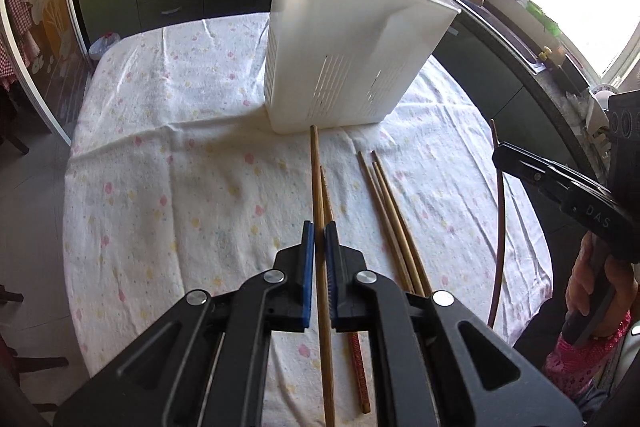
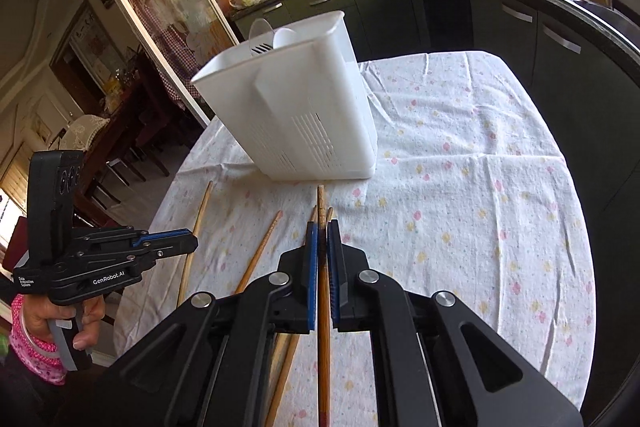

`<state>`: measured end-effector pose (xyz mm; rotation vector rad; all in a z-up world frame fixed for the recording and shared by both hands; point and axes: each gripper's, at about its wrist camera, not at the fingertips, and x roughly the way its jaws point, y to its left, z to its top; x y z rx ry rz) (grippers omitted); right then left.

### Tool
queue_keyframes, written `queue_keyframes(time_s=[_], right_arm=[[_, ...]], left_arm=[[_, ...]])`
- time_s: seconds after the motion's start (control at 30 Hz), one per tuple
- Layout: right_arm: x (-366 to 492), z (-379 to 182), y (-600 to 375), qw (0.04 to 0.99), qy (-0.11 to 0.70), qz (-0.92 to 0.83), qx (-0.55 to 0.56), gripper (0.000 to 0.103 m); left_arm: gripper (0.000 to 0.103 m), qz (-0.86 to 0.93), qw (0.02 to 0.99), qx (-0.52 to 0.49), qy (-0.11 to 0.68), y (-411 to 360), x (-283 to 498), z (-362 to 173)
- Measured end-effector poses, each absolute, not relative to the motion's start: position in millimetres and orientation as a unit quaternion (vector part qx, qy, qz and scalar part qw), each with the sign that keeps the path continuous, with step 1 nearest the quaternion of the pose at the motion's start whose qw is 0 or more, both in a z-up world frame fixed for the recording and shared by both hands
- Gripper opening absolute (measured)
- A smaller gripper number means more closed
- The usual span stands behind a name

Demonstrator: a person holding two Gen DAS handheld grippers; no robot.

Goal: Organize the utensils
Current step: 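Lift the wooden chopsticks and lower them into the white caddy with both grippers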

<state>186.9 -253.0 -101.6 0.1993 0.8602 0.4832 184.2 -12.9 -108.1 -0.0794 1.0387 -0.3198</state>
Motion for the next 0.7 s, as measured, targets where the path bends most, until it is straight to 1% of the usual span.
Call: queue_keyframes(time_s=[0.33,0.5,0.7], right_arm=[[148,-47,-262,0.897,0.346,0.258,0.1,0.006],[149,-21,-260,0.907,0.318,0.26,0.098,0.006],[154,15,-255,0.92,0.281,0.257,0.089,0.006]], left_arm=[[0.005,-0.176,0.885,-0.028,0.429,-17,153,-40],[0.005,-0.18,0.902,-0.028,0.392,-16,148,-6],[0.005,-0.177,0.928,-0.036,0.326,-15,159,48]])
